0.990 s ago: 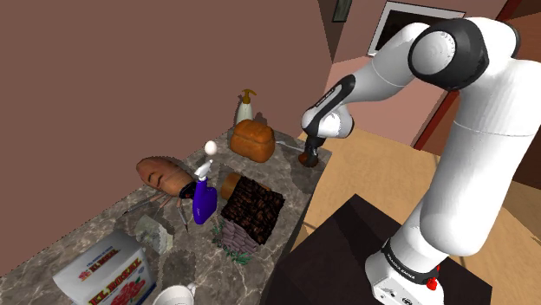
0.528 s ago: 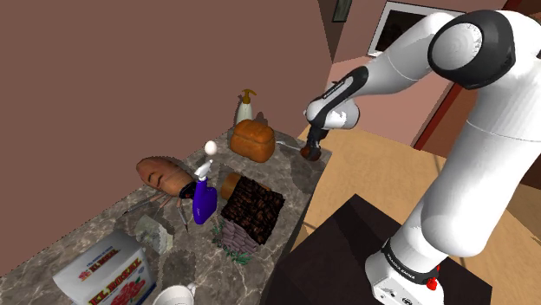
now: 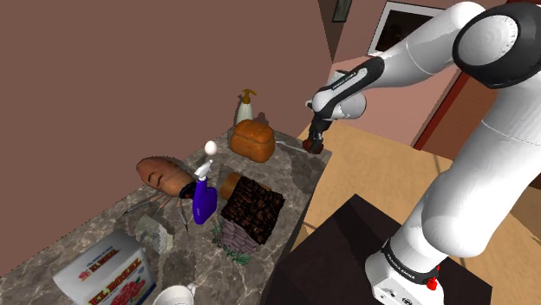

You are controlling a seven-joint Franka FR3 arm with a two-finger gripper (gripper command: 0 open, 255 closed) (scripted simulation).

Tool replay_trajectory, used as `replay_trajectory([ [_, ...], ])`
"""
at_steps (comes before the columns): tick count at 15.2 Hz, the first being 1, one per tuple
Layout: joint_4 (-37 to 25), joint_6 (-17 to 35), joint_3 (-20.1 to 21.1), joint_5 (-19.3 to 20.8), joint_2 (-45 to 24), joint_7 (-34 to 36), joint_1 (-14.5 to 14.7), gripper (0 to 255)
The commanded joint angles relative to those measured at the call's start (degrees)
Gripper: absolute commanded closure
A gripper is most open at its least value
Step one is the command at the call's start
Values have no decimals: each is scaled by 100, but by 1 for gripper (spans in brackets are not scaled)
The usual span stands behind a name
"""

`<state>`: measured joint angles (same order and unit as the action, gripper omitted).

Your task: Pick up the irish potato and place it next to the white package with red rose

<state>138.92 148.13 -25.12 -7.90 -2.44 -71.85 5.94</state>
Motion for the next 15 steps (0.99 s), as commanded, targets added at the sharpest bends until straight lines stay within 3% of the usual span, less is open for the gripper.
replay_trajectory([
  [1, -55, -169, -19, 135, 129, 101, 1, 255],
  [15, -445, -1269, 20, 754, 931, 590, -42, 255],
])
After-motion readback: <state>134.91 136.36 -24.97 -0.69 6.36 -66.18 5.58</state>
